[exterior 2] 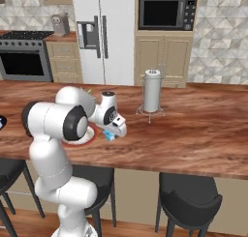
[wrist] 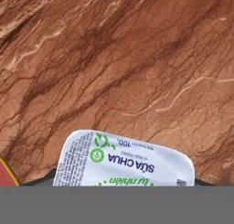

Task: Place two yogurt containers on each plate.

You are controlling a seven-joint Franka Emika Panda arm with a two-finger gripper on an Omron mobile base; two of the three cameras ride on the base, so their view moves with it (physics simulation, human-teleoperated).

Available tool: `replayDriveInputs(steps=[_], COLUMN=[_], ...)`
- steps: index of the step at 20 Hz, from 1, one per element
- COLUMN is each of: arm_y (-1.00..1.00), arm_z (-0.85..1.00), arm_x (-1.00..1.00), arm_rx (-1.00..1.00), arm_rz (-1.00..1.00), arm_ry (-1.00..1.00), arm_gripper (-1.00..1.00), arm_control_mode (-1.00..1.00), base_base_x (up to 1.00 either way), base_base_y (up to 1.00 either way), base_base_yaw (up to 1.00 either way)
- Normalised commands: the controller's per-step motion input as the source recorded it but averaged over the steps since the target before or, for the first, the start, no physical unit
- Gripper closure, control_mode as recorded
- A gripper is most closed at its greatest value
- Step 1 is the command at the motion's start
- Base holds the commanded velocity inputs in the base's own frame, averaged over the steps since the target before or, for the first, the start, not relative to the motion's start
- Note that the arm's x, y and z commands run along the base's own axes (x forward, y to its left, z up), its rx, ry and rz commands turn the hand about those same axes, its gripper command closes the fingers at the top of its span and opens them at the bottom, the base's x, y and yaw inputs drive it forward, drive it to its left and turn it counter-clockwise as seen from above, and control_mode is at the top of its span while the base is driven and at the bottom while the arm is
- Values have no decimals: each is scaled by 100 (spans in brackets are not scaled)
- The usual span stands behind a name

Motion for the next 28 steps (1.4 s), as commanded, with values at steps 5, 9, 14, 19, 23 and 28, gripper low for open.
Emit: replayDriveInputs(steps=[5,9,14,19,23,28], arm_y=[4,35,52,51,42,37], arm_z=[47,46,34,0,-14,-25], arm_x=[-15,-5,0,0,0,4], arm_rx=[0,0,0,0,1,0], arm_rz=[0,0,0,0,0,0], arm_ry=[0,1,2,2,5,6], arm_gripper=[100,100,100,100,100,100], arm_control_mode=[-100,-100,-100,-100,-100,-100], base_base_x=[0,0,0,0,0,0], base_base_y=[0,0,0,0,0,0], base_base_yaw=[0,0,0,0,0,0])
